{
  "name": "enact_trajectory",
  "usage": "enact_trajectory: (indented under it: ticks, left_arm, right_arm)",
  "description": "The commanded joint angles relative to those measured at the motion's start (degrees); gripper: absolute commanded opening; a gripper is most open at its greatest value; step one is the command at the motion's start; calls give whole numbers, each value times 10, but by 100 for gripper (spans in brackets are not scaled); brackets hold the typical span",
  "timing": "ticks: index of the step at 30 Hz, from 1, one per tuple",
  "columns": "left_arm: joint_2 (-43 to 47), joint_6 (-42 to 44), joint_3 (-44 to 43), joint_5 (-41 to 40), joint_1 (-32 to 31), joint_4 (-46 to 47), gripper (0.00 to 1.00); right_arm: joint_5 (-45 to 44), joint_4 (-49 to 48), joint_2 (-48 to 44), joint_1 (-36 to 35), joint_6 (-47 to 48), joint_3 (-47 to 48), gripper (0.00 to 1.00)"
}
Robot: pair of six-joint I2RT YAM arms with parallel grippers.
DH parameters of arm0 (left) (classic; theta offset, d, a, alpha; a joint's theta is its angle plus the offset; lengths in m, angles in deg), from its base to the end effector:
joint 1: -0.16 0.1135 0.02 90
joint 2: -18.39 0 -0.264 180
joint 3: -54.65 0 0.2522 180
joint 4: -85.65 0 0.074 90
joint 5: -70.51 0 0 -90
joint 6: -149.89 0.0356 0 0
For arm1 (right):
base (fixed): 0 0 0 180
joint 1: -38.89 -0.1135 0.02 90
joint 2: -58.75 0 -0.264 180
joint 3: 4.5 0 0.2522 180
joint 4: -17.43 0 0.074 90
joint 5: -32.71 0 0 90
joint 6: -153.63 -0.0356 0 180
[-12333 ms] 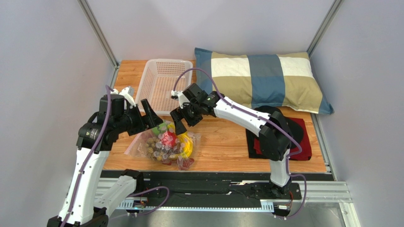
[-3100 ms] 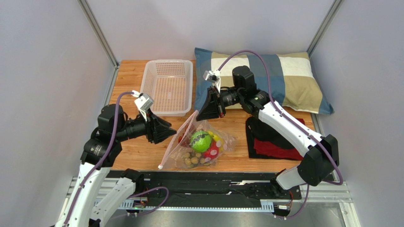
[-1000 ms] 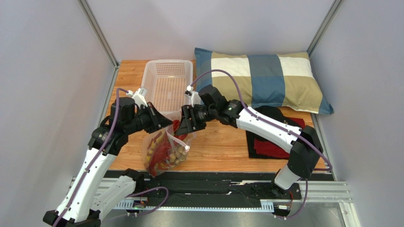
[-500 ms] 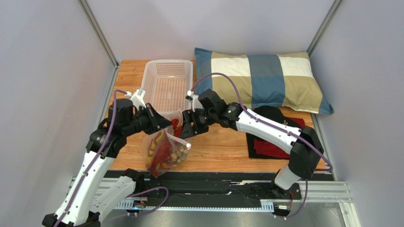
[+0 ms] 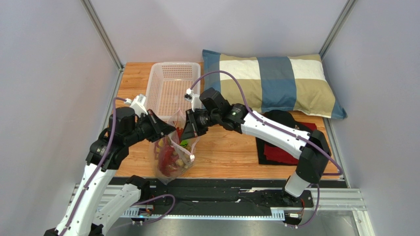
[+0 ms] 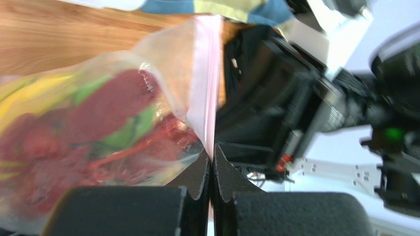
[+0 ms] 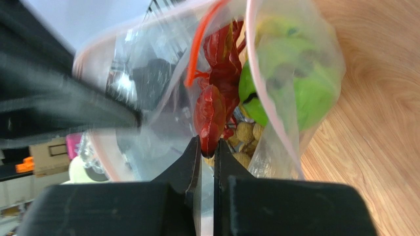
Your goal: Open the zip-top bag and remove the fake food
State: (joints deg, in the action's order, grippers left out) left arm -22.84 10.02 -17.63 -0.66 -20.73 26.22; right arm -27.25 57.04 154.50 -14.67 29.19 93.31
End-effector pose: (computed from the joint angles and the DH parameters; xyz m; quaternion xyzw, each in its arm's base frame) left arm 0.1195 -0.0579 0.3664 -0.1309 0.8413 -0.4071 0.3306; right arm 0.2123 0.3176 0.3214 -0.2568 0.8354 0.4637 0.1455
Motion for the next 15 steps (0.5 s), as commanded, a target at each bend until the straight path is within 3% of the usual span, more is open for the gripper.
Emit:
enact_trajectory:
  ticks: [1,4,6,15]
  left_arm:
    - [33,-29,-6,-111,-1,-38,0]
    - [42,-29,-9,-148,0,-33,0]
    - [36,-16,-25,-161,0,-36,0]
    - [19,0,-28,-143,0,-55,0]
  right_arm:
    - [-45,-5,-88,-21,38,-35,0]
    - [-15,-37,-116,-30,35,-63,0]
    - [-11,-6,-109,-31,48,-56,0]
    - [-44,60,-113,-37,107,73,0]
